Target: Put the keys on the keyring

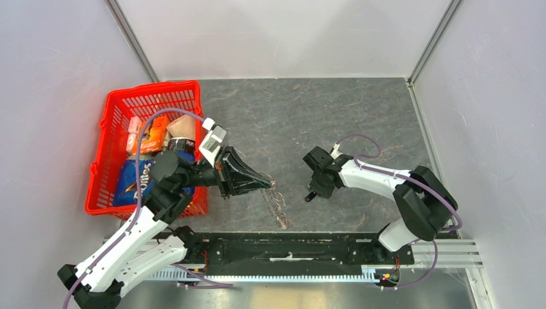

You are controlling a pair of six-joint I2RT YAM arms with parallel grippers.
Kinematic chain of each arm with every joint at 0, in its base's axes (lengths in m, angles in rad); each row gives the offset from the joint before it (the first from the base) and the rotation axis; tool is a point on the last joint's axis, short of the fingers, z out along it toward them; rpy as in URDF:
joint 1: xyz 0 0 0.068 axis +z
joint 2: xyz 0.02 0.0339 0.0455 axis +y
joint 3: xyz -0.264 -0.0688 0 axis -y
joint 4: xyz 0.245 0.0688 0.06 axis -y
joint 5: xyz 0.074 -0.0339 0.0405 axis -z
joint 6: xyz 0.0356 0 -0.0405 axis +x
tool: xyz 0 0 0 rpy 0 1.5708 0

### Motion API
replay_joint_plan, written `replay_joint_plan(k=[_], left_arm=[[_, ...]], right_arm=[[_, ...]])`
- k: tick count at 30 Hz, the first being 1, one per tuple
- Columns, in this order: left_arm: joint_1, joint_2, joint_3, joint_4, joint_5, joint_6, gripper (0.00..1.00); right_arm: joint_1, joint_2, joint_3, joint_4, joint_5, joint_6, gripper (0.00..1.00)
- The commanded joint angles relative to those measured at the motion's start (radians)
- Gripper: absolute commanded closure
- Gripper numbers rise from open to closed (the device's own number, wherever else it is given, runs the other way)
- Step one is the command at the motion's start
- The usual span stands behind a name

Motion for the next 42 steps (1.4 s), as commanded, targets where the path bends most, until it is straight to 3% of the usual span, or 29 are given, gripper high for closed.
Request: replay_joint_plan(k=[1,13,33,42], left_arm=[[0.001,-0.014,0.032,0.015,0.005,0.035,0.98],[0.000,-0.019,0.032,0.012,0.008,0.039,0.98],[0.001,-0.017,0.029,0.008,0.007,0.045,0.98],[0.001,-0.016,0.028,0.008,0.004,0.046,0.98]], right_arm=[[0.001,0.010,-0.002,0.010,0.035,0.019,0.53],[-0.027,0.049,0.012,0.012,0.045,0.010,0.58],[-0.028,-0.003,0.032,-0.014,0.058,-0.017,0.99],[-0.029,-0.075,0.038,-0.053,0.100,-0.056,1.00]])
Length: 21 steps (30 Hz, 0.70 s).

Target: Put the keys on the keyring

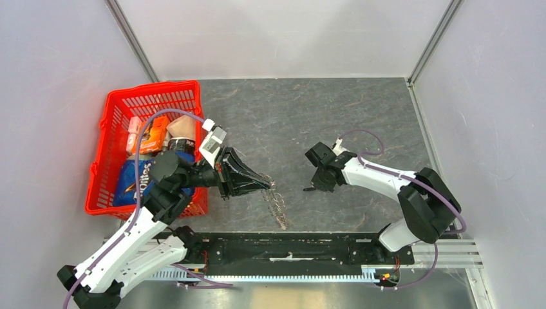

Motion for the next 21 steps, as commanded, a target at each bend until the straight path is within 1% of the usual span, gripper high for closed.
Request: replay_joint_plan(k=[1,4,7,10,13,17,21], left_arm=[[0.001,-0.007,0.027,0.033,0.004,0.030,0.98],[0.001,-0.007,0.028,0.033,0.002,0.030,0.98],[0.001,-0.008,0.026,0.031,0.000,0.031,0.98],[0.001,-0.006,0.027,0.025,-0.003,0.033,0.98],[0.001,-0.001,0.032,0.020,-0.007,0.037,0.98],[0.000,0.013,0.042,0.022,-0.009,0.037,0.98],[0.001,0.017,0.048,0.023,-0.018,0.037,0.98]], right_arm=[[-0.003,-0.069,0.009,-0.038,0.070,-0.028,1.00],[-0.003,-0.105,0.001,-0.023,0.080,-0.064,1.00],[-0.001,-0.168,-0.029,0.037,0.071,-0.142,1.00],[0.000,-0.270,-0.062,0.112,0.035,-0.264,1.00],[0.000,-0.386,-0.064,0.141,-0.013,-0.406,1.00],[-0.001,-0.484,-0.013,0.097,-0.089,-0.578,1.00],[-0.001,-0.536,0.057,0.024,-0.187,-0.728,1.00]])
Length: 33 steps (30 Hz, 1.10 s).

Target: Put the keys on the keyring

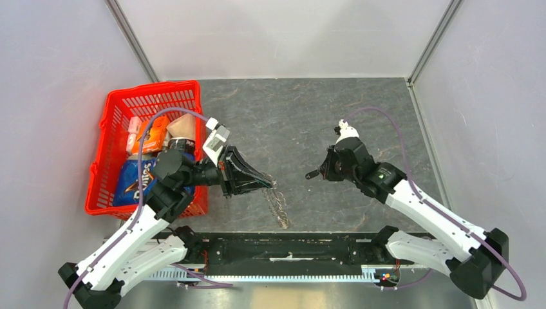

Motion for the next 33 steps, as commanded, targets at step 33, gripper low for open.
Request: replay_joint_plan(k=[33], left_arm=[[0.000,0.057,0.119,0.097,0.148,-0.034,0.98]], right_arm=[[0.022,0.036,0.714,-0.486,-0.949,-0.870,1.00]])
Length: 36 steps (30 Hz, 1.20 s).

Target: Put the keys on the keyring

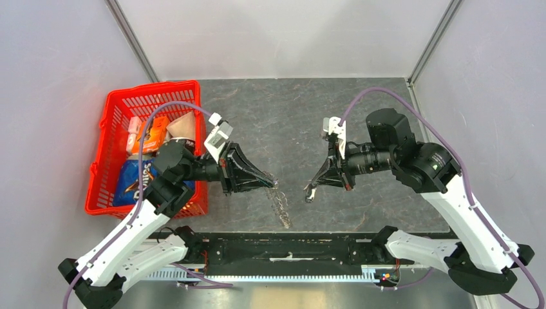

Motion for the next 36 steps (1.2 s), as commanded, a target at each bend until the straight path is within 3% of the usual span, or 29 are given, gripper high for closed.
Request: replay_joint_plan(k=[1,10,24,36], left_arm=[[-0.001,-0.001,0.039,0.154,0.097,-0.087,0.98],[0.000,-0.021,0.047,0.056,0.013,-0.023,0.98],[0.000,-0.056,0.077,-0.114,-0.273,0.105,0.98],[-0.001,-0.036,0.089,-0.176,-0.347,0.155,0.98]], right_arm=[[0.013,0.032,0.085,-0.003,-0.101,-0.069,1.00],[0.041,0.080,0.202,0.031,-0.186,-0.006,1.00],[0.088,0.191,0.291,0.099,-0.055,0.257,1.00],[0.132,0.309,0.428,0.030,0.018,0.255,1.00]])
